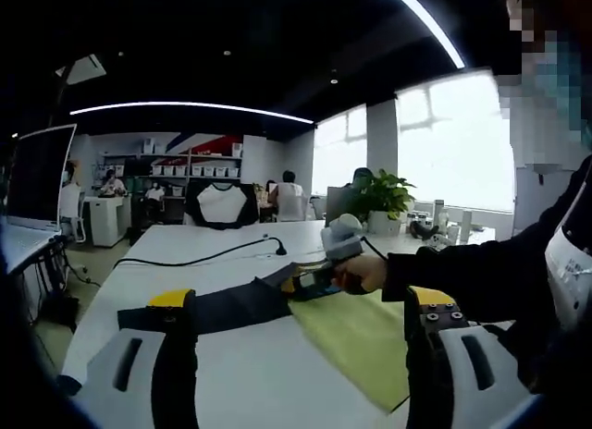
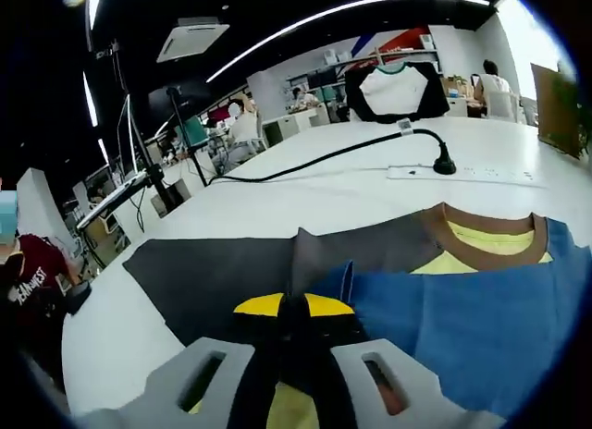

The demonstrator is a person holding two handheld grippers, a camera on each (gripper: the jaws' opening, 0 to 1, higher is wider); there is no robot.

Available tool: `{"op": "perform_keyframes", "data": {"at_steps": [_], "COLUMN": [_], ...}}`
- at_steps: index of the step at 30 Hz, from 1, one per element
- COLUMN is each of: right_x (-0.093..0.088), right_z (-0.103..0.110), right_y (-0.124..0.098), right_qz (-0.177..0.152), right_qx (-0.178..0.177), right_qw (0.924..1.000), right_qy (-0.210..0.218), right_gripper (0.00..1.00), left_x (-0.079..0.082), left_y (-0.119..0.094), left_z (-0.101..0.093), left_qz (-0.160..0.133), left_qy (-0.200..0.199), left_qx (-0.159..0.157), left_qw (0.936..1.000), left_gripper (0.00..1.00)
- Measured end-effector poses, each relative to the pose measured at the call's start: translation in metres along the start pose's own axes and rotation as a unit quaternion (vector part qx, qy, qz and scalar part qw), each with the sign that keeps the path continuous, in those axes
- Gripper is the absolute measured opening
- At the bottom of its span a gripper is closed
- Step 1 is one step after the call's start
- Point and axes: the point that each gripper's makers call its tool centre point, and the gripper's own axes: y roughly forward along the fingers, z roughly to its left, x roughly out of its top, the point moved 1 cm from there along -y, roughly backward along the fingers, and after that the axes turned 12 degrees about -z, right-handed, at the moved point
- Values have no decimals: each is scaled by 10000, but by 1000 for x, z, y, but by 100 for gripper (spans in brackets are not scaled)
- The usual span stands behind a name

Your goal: Fold the garment on the visible template until the final outline fits inside the template.

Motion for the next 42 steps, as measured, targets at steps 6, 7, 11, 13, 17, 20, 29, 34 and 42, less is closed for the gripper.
{"op": "perform_keyframes", "data": {"at_steps": [6,7,11,13,17,20,29,34,42], "right_x": [12,19,35,41,53,62,108,123,110], "right_z": [8,5,-5,-11,-21,-28,-73,-112,-159], "right_y": [-8,-11,-22,-26,-38,-57,-132,-173,-254], "right_qz": [-227,-323,-470,-532,-673,-726,-1165,-1210,-1246], "right_qx": [104,58,-31,-96,-221,-311,-1090,-1568,-2243], "right_qw": [9987,9975,9967,9960,9917,9859,9729,9539,9384], "right_qy": [-453,-622,-665,-717,-1074,-1474,-1675,-2254,-2316], "right_gripper": [13,14,18,22,28,31,33,36,54], "left_x": [-1,0,-1,-2,-5,-8,-11,-6,-13], "left_y": [-1,-2,-3,-3,-3,-3,-2,1,4], "left_z": [0,1,5,6,4,5,8,6,6], "left_qz": [44,26,23,25,49,99,119,146,154], "left_qy": [-7,-9,-43,-63,-70,-36,10,214,135], "left_qx": [-7,-5,38,48,40,79,178,180,193], "left_qw": [10000,10000,10000,10000,10000,9999,9998,9995,9996], "left_gripper": [98,97,97,97,97,97,97,97,97]}}
